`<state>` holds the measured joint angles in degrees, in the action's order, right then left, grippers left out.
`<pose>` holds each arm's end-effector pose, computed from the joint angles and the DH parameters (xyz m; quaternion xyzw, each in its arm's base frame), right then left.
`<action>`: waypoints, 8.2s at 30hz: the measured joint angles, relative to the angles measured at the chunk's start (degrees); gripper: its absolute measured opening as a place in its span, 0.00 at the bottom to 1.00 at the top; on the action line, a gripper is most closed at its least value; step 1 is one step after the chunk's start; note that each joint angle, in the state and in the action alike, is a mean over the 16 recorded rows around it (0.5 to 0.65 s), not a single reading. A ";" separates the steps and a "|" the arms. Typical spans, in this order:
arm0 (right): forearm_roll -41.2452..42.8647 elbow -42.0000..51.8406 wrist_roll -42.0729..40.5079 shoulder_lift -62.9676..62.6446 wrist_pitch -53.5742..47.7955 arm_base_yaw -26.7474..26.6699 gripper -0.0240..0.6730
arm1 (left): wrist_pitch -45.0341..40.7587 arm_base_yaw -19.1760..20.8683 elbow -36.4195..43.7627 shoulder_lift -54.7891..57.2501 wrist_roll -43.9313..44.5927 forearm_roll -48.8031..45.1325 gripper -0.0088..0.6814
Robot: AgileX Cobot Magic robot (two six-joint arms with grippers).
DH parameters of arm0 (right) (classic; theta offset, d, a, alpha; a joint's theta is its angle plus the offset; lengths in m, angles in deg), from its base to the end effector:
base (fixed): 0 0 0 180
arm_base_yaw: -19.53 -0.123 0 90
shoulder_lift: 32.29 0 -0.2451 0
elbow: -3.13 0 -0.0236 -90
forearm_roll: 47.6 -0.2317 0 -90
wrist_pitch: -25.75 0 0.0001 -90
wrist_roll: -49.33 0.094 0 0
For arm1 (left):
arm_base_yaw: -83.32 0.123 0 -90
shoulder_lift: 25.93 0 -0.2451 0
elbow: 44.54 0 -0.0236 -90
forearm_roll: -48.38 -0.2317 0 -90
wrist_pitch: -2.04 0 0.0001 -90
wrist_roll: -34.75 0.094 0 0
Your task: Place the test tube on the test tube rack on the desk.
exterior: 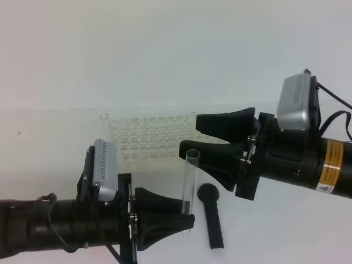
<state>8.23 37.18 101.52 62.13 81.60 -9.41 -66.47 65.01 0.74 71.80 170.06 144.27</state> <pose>0.2170 0.1935 0.2430 -0.3528 0.6068 0.4765 0.5295 0.1806 -0.1515 0.1730 0.5251 0.5847 -0.4639 0.4089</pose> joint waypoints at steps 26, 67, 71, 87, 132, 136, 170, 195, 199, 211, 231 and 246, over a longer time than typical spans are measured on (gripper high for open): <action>-3.11 -3.71 0.30 0.86 8.10 -1.36 0.82 | 0.10 -0.02 0.00 0.13 0.45 0.00 0.17; 8.83 -4.29 4.56 4.64 5.67 -3.11 0.20 | 0.58 -0.02 0.00 0.22 -4.46 0.00 0.18; 8.59 -4.31 5.52 4.70 5.56 -3.11 0.20 | 0.40 -0.02 0.00 0.22 -8.89 0.00 0.20; 9.59 -4.31 3.59 4.35 3.59 -3.11 0.20 | -0.13 -0.02 0.00 0.22 -28.89 0.00 0.82; 27.14 -7.75 10.45 -8.46 -19.15 -3.11 0.20 | 12.17 -0.02 0.00 -40.44 -66.64 -12.90 0.01; 27.42 -7.75 10.58 -8.46 -18.89 -3.11 0.20 | 22.23 -0.02 0.02 -50.16 -77.63 -22.32 0.01; 27.56 -7.75 12.55 -8.46 -18.58 -3.11 0.20 | 61.89 3.57 0.31 -59.04 -93.75 -62.29 0.01; 27.70 -7.75 15.42 -8.46 -17.99 -3.11 0.20 | 64.88 4.25 9.65 -69.59 -93.72 -69.38 0.01; 27.70 -7.75 16.33 -8.46 -17.47 -3.11 0.20 | 66.68 4.82 16.72 -75.88 -93.71 -73.61 0.01; 27.70 -7.75 19.03 -8.46 -16.46 -3.11 0.20 | 61.04 5.84 31.32 -88.60 -93.70 -79.62 0.01; 27.70 -7.75 22.88 -8.46 -16.09 -3.11 0.20 | 49.13 5.79 32.15 -89.97 -100.01 -73.73 0.01; 27.70 -7.75 24.50 -8.46 -15.96 -3.11 0.20 | 46.97 6.43 30.84 -89.33 -122.92 -68.20 0.01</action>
<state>35.94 29.43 126.02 53.67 65.65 -12.51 -19.50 71.43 31.57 -17.53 47.14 76.07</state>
